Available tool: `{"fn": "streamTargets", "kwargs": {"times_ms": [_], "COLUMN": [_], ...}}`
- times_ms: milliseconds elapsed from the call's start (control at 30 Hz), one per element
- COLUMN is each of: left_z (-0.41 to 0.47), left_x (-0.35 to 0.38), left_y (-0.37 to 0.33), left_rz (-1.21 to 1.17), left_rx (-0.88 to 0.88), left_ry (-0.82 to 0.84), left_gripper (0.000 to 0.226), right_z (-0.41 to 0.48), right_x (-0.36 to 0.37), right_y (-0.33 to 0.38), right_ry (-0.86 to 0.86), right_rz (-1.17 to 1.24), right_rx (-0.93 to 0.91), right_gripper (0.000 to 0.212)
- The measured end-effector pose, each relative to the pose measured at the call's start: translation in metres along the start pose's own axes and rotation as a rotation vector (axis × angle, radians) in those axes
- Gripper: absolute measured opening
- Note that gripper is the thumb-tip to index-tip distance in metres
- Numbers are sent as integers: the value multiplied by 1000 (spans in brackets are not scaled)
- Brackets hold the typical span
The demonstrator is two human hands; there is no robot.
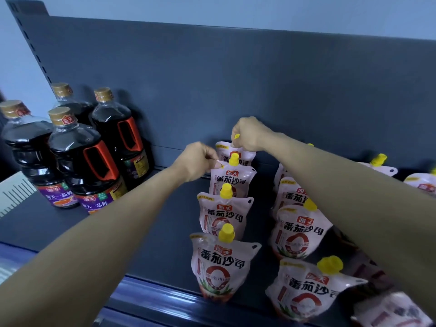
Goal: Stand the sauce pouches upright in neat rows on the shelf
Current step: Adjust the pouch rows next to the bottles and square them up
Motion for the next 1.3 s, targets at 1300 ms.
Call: {"fn": "streamTargets", "kwargs": {"times_ms": [1300], "left_z": [-159], "left_x": [-7], "left_y": [-42], "left_rz": [250], "left_rx": [314], "left_ry": [217], "left_gripper": [5], "right_z": [-210], "right_x": [-53], "right_y": [7], "right_ry": [-104], "right_rz": [-22], "right_rx": [227], "right_gripper": [18]}}
Point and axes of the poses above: each hand's wrist, its own z-axis towards the middle knuckle, its own x-axis out of the palm, y = z × x, the point moved 8 cm from there along z, towards the middle knuckle, and after that the axes turned 10 degrees about -x, right-handed, at the moved point
